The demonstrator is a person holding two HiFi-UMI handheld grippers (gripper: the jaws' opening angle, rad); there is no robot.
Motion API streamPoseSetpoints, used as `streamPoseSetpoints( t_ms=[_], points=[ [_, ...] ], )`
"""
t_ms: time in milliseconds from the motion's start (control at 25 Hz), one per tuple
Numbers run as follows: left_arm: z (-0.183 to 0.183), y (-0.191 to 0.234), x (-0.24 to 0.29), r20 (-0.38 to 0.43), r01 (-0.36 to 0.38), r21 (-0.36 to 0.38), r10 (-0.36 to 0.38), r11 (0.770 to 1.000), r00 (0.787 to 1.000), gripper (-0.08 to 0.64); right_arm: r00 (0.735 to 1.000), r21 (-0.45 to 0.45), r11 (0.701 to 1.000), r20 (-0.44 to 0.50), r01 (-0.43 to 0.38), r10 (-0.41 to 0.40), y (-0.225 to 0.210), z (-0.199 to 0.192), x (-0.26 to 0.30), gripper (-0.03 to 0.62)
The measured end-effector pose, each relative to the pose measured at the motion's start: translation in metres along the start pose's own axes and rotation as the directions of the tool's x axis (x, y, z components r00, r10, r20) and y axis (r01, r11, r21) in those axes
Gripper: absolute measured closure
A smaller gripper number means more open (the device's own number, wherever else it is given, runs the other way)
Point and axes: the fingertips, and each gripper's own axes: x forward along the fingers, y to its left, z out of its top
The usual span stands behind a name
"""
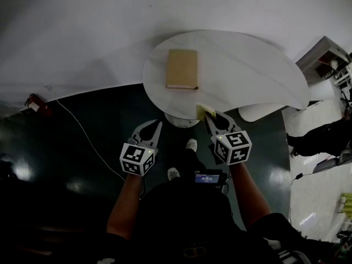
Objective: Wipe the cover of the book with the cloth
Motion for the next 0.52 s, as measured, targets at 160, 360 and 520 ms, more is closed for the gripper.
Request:
streamPoseSetpoints(
  t_ms=[160,360,520],
  points=[
    [-0.0009,-0.0054,-0.0058,0.005,0.008,0.003,-0.008,1.000,1.000,0.551,1.000,0.019,1.000,0.014,0.010,-0.011,0.0015,-0.0022,-0.0095,0.505],
    [-0.0005,-0.0070,-0.0056,0.008,0.015,0.003,-0.015,1.000,1.000,0.551,0.999,0.025,0.999,0.024,0.022,-0.022,-0.0012,-0.0010,-0.0115,0.505],
    [0.0023,-0.0051,-0.0069,0.003,0.023,0.005,-0.023,1.000,1.000,0.551,0.999,0.035,0.999,0.029,0.026,-0.027,-0.0002,0.0053,-0.0098,0.505]
  ],
)
